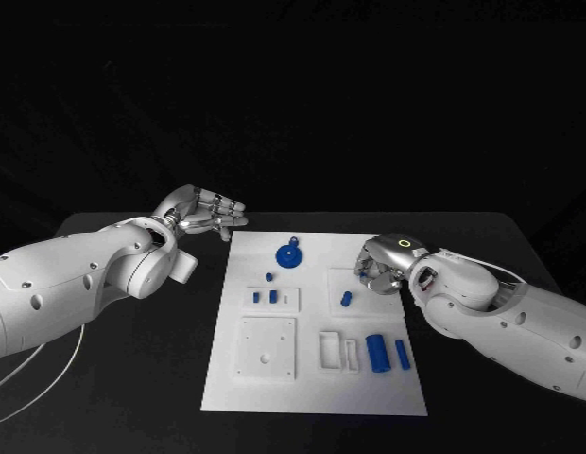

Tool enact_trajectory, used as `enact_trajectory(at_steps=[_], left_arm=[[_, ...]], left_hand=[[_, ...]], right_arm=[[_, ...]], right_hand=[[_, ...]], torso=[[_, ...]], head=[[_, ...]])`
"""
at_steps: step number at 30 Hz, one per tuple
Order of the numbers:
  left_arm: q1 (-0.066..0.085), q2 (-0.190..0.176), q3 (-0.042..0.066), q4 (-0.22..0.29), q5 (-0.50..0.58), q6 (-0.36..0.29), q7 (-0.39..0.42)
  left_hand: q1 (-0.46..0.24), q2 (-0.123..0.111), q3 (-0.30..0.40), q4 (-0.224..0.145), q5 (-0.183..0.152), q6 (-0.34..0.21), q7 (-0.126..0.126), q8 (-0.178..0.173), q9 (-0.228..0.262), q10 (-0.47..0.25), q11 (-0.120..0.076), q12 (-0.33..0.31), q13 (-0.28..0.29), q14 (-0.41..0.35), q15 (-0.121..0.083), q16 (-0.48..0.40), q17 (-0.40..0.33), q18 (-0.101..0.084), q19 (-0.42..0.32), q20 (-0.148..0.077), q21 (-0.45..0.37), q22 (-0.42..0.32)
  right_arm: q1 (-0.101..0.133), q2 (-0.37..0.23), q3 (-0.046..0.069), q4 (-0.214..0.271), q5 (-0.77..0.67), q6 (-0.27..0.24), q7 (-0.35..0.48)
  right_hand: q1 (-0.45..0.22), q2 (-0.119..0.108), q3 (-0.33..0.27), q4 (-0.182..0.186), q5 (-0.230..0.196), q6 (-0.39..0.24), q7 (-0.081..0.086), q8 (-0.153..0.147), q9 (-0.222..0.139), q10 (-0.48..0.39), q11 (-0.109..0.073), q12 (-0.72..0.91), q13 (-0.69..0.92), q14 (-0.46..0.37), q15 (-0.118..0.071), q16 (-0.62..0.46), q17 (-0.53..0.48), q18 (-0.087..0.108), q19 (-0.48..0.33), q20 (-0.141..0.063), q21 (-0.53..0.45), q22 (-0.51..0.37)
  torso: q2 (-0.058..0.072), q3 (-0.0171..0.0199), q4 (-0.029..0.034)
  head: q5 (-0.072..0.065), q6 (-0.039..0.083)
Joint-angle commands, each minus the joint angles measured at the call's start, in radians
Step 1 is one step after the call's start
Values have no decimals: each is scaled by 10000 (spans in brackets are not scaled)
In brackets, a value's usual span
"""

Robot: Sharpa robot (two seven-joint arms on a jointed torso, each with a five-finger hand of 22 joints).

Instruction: Assemble the parts on the task board

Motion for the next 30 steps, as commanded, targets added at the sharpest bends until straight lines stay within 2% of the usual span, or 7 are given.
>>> enact_trajectory(at_steps=[1,5,11,14,16,25,30], left_arm=[[16,14,11,-13,47,126,47],[16,5,11,-48,43,128,42],[16,29,11,-141,-84,253,66],[16,49,11,-184,-136,279,86],[15,60,11,-210,-153,280,95],[15,98,11,-283,-177,235,120],[15,145,11,-325,-121,132,124]], left_hand=[[33,50,-39,6,-44,-82,-4,-30,0,-85,15,55,16,83,11,-42,12,114,64,4,-47,8],[33,50,-39,6,-44,-82,-4,-30,0,-85,15,55,16,83,11,-42,12,114,64,4,-47,8],[127,44,-6,-84,103,-58,3,-31,-1,-142,32,55,17,63,8,-45,20,119,61,-6,-67,96],[117,45,5,-112,124,-51,4,-32,-1,-200,42,59,19,60,14,-44,23,123,52,-1,-65,161],[117,45,5,-112,124,-51,4,-32,-1,-200,42,59,19,60,14,-44,23,123,52,-1,-65,161],[117,45,5,-112,124,-51,4,-32,-1,-200,42,59,19,60,14,-44,23,123,52,-1,-65,161],[78,67,1,-134,102,-48,0,-31,-1,-184,39,56,16,59,14,-38,28,131,51,6,-100,255]], right_arm=[[-58,-2,-42,61,-372,81,-348],[-59,-38,-42,189,-497,43,-492],[-47,-117,-31,415,-603,51,-670],[35,-116,-2,498,-625,55,-711],[110,-114,22,558,-632,58,-723],[259,-100,348,1116,-520,-11,-722],[274,57,421,1563,-395,-26,-685]], right_hand=[[149,104,-56,19,-12,93,-21,-6,29,284,-169,29,42,12,-67,-76,22,35,23,-86,-54,56],[316,206,-270,204,-11,91,-22,-5,61,305,-176,31,43,25,-76,-123,44,10,45,-99,-158,112],[453,63,-196,390,-9,101,-32,-2,123,349,-188,34,47,47,-86,-176,91,-3,103,-111,-295,243],[453,34,-182,412,-9,114,-35,-5,136,366,-193,33,47,49,-88,-183,101,-6,111,-113,-316,275],[453,34,-182,412,-9,114,-35,-5,136,366,-193,33,47,49,-88,-183,101,-6,111,-113,-316,275],[487,-11,-165,476,-9,126,-47,-10,177,378,-204,28,45,59,-97,-236,160,-11,168,-124,-492,508],[489,-27,-149,484,-12,127,-41,-9,194,387,-202,30,47,77,-113,-285,204,-7,236,-140,-699,745]], torso=[[-5,3,5],[-6,0,1],[-15,-10,-8],[-18,-21,-8],[-8,-12,-5],[-14,-16,-1],[-32,-29,-13]], head=[[5,-5],[10,-6],[0,-14],[-8,12],[-3,23],[12,57],[82,115]])
